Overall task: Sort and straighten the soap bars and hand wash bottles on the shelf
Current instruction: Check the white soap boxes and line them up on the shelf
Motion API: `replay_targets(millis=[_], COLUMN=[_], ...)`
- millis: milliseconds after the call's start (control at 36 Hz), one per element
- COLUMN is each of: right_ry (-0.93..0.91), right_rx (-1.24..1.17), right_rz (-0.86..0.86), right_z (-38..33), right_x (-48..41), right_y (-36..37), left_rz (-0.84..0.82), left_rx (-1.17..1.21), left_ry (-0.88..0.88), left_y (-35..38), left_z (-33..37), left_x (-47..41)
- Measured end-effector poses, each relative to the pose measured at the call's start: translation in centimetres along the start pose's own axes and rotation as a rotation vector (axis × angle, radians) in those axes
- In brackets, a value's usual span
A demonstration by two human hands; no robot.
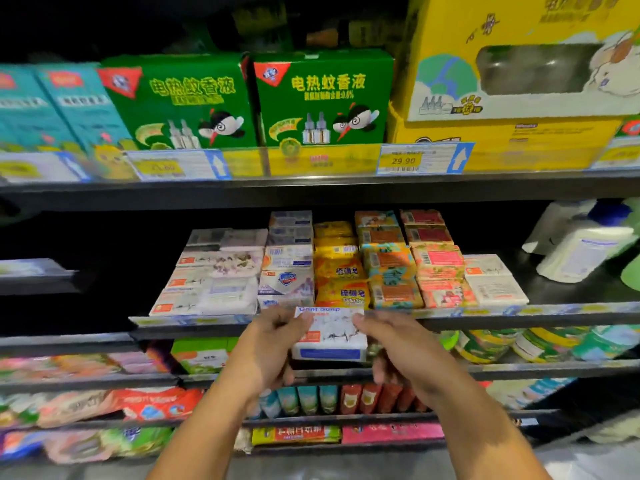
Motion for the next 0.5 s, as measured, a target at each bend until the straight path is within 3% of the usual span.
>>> replay_targets(millis=[278,444,500], right_ry=[-0.165,-0.409,-0.445], right_rx=[-0.261,0.028,0.026], right_rz=[0.026,0.135,0.113], right_z=[-6.0,-8.8,-9.3], right_x=[-2.0,-3.7,-4.3], right_y=[6.8,11.9,13.8], left_rz=[-0.072,0.054,0.079], left_rx=[0.041,0.029,-0.02], left_ry=[0.32,0.453,0.509], left_y=[-5.9,-11.1,-12.9], left_z=[3.4,3.6,3.5], left_x=[0.0,-0.5,-0.8])
Point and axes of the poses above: each hand's wrist, its own x-axis away from the middle knuckle, its own y-axis out of the palm, z = x × y, the point moved 8 cm from there along -x, towards the middle knuckle, and after that the axes turned 1 degree about -x, right-handed, at the moved point
